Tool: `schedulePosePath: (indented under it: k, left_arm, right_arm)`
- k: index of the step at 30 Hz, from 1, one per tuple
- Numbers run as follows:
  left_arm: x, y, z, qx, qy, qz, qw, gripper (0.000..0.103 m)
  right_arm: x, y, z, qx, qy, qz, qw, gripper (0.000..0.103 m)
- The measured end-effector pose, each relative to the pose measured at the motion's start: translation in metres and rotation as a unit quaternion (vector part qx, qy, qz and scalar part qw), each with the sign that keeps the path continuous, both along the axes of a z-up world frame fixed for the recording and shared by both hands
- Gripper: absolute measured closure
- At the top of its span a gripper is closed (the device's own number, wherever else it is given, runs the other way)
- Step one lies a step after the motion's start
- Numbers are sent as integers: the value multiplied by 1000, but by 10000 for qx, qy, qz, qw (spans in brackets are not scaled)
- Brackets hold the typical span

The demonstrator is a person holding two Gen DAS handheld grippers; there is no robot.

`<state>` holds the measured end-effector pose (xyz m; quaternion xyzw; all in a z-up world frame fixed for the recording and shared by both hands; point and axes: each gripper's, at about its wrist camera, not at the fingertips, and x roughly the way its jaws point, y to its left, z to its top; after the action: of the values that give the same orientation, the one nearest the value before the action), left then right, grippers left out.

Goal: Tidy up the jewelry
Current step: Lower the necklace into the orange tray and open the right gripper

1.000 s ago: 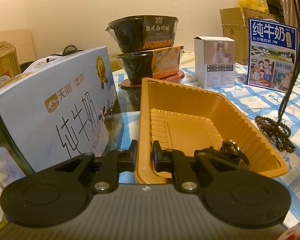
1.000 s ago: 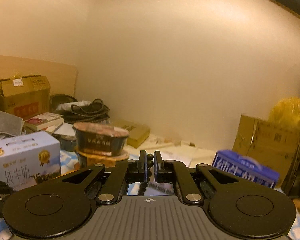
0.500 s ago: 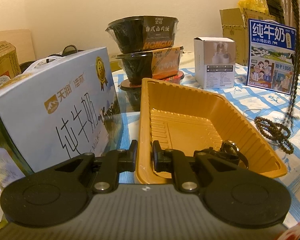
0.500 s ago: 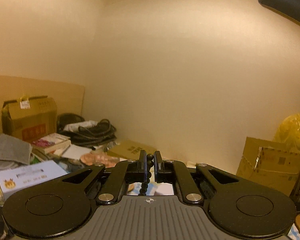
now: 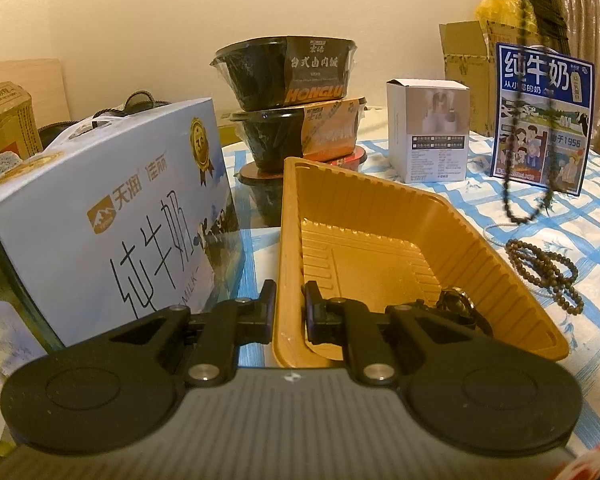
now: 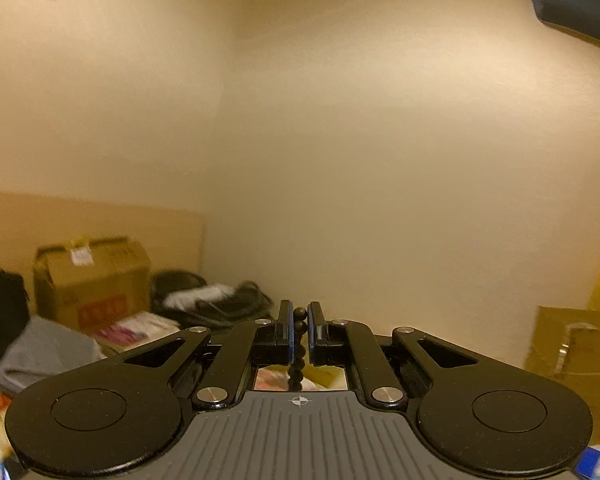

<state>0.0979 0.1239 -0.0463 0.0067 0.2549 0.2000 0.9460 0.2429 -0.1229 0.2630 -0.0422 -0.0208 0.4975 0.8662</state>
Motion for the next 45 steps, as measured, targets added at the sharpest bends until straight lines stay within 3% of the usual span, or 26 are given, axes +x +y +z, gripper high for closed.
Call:
schedulePosePath:
  k: [7, 14, 23, 30, 37, 43, 44, 45]
  left_arm:
    - [0, -2, 2, -8, -24, -13, 10000, 91]
    - [0, -2, 3, -52, -52, -1, 10000, 91]
    - [0, -3, 4, -64, -85, -7, 9999, 91]
    - [0, -3, 4, -68, -78, -1, 9999, 91]
    - [1, -3, 4, -79, -76, 5, 9999, 91]
    - [1, -2, 3, -77, -57, 20, 10000, 91]
    - [1, -1, 3, -78, -52, 26, 10000, 91]
    - [1, -1, 2, -71, -46, 28, 10000, 91]
  right_arm:
    - [2, 36, -18, 77, 346, 446, 9984, 97]
    - [10, 63, -65, -217, 1137, 644, 9912, 97]
    - [23, 88, -187, -945, 2745, 574, 9552, 97]
    - [27, 90, -255, -1138, 3536, 325, 9279, 97]
    - [29, 98, -301, -1479, 3933, 159, 9073, 96]
    - [18, 93, -315, -1757, 3827, 138, 9069, 94]
    - [16, 92, -317, -1773, 3826, 155, 9066, 91]
    - [15, 89, -318, -1778, 3835, 168, 9061, 80]
